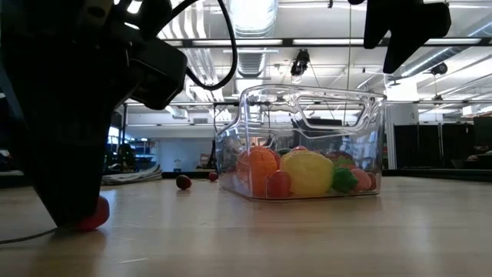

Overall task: Pick and placing Produce into tupperware
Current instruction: Put the red cherry into the transparent bin

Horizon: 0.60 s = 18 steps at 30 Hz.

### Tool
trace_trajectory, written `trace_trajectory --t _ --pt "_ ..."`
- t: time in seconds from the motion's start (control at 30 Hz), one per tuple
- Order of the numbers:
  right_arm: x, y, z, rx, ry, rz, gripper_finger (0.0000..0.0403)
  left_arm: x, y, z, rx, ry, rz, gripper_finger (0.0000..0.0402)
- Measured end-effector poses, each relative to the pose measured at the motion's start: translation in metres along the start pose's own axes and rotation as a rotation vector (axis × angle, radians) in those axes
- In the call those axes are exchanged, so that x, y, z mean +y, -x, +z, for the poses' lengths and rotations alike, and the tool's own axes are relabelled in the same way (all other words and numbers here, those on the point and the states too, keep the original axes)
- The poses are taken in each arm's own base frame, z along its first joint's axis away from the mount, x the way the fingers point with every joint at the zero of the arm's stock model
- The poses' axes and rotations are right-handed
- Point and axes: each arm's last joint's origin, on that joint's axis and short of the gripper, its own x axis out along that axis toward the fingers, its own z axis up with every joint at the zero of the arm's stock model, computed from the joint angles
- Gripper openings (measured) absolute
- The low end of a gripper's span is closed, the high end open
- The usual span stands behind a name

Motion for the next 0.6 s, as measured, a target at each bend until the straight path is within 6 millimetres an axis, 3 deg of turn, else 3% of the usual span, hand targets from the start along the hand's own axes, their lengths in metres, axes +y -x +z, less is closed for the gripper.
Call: trace_trajectory --t 0.4,0.6 --pt "-0.0001 -0.0004 -0.0002 0.001 0.001 0.000 0.0309 0.0006 0.0019 0.0003 -0.020 0.001 0.025 0.0127" --pt "-0.0003 -0.0008 -0.0004 0.000 0.001 -0.002 0.0308 0.0039 0.0019 -0.0001 -0.024 -0.001 0.062 0.0093"
